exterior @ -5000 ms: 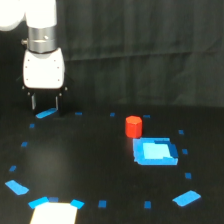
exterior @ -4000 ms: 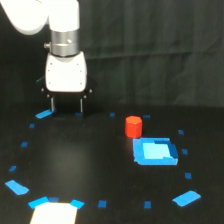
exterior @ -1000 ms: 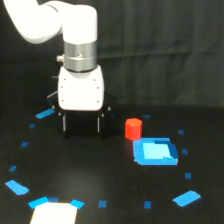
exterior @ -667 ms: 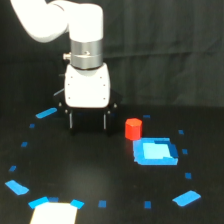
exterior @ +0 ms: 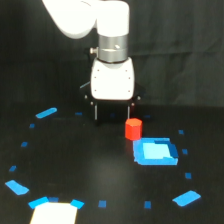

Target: Pick up the red object from the table

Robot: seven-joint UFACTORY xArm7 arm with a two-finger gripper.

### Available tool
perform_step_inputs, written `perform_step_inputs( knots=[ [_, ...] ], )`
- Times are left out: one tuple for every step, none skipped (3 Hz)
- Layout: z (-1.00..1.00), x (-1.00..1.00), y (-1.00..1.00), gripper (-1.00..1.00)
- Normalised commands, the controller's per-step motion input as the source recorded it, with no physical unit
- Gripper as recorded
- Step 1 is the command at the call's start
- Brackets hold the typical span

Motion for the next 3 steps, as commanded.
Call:
perform_step_inputs(
  knots=[
    [-0.83, 0.14, -0.67, -0.83],
    [-0.24, 0.07, -0.62, -0.51],
    [-0.21, -0.43, -0.26, -0.88]
  ],
)
